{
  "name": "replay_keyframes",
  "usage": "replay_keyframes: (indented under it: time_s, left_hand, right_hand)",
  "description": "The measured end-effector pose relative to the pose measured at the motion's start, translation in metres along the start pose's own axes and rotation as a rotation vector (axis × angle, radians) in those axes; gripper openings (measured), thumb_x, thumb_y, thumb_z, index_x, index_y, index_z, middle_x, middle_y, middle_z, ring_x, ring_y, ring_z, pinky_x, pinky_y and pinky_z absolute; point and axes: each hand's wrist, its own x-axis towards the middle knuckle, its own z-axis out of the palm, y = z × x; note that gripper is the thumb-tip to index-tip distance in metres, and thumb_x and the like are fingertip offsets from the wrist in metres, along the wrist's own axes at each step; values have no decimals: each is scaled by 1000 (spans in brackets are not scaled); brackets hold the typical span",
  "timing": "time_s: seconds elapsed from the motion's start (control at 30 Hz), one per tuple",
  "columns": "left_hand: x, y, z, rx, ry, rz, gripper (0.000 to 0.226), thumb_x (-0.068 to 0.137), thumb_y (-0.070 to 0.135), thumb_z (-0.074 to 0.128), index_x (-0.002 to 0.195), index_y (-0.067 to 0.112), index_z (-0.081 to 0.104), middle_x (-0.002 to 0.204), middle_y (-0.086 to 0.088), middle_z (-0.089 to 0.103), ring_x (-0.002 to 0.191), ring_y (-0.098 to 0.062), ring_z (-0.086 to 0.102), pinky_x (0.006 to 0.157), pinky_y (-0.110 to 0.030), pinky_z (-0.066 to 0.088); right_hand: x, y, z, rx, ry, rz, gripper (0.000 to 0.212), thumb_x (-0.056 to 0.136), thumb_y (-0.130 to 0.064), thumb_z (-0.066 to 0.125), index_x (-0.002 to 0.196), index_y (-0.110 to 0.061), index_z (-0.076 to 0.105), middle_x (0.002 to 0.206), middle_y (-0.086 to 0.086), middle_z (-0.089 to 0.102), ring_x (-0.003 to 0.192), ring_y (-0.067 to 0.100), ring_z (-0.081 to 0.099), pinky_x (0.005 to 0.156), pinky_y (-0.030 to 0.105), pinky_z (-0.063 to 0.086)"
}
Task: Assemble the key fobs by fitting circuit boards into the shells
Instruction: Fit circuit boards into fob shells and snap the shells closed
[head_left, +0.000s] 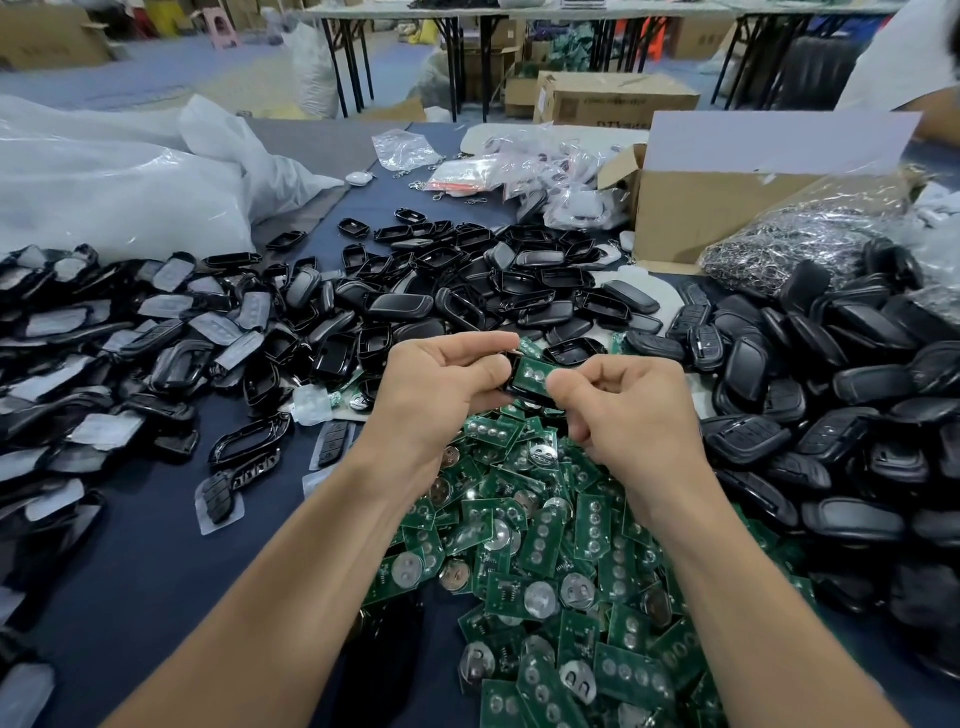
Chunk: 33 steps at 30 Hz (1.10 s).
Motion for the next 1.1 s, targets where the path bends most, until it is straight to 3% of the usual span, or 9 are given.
replay_keyframes:
  time_s: [0.3, 0.47, 0.57, 0.67, 0.8, 0.87, 0.93, 1.1]
  left_hand:
    - [-3, 0, 1, 13, -1, 31, 28, 88, -4, 77, 88, 23, 84, 95, -7, 82, 92, -25, 79, 72, -25, 62]
    - [-4, -4, 3, 125, 54, 90, 37, 74, -5, 87, 82, 30, 85, 95, 2, 82, 98, -8, 76, 77, -26, 63]
    - [-3, -2, 2, 98, 79, 100, 40, 71, -9, 87, 78, 30, 85, 90, 4, 82, 92, -5, 76, 70, -20, 60]
    - [-4, 1, 2, 59, 80, 115, 43, 70, -12, 86, 75, 31, 85, 84, 4, 81, 82, -2, 76, 65, -16, 57]
    - [-3, 3, 0, -2, 68, 110, 42, 71, -13, 84, 76, 28, 85, 82, 0, 81, 75, -8, 76, 66, -19, 58]
    - [-2, 2, -1, -46, 45, 85, 40, 73, -13, 82, 79, 27, 85, 84, -5, 81, 73, -15, 76, 67, -23, 60]
    - [0, 1, -2, -56, 8, 59, 39, 75, -13, 81, 80, 26, 85, 86, -6, 81, 73, -17, 75, 69, -25, 60]
    - [1, 0, -5, 1, -159, 2, 27, 87, -6, 76, 92, 20, 84, 94, -10, 81, 80, -19, 76, 69, -24, 61]
  right_hand:
    - [-3, -6, 4, -199, 100, 25, 24, 84, -39, 78, 67, -23, 73, 52, 2, 67, 38, 7, 45, 41, 23, 40]
    - [-8, -11, 6, -282, 108, 64, 36, 82, -45, 77, 61, -17, 70, 54, 0, 68, 39, 5, 48, 41, 26, 45]
    - [-10, -13, 6, -297, 126, 59, 43, 81, -50, 77, 57, -15, 67, 51, -1, 66, 38, 9, 51, 36, 18, 39]
    - [-12, -14, 8, -309, 172, 21, 46, 80, -53, 78, 57, -15, 66, 49, -2, 64, 45, 14, 56, 38, 18, 40]
    - [-13, -15, 9, -242, 229, -10, 32, 75, -56, 80, 70, -27, 69, 60, -16, 68, 49, -1, 59, 44, 12, 40]
    - [-13, -14, 11, -191, 184, -17, 20, 80, -51, 78, 80, -34, 69, 68, -20, 71, 55, -2, 64, 49, 9, 42]
    - [-12, -12, 13, -108, 103, -49, 9, 90, -36, 75, 82, -33, 71, 65, -13, 73, 52, 4, 65, 49, 16, 46]
    - [-8, -8, 9, 70, 39, -49, 18, 92, -12, 72, 82, -27, 78, 63, 6, 72, 52, 16, 66, 53, 32, 50]
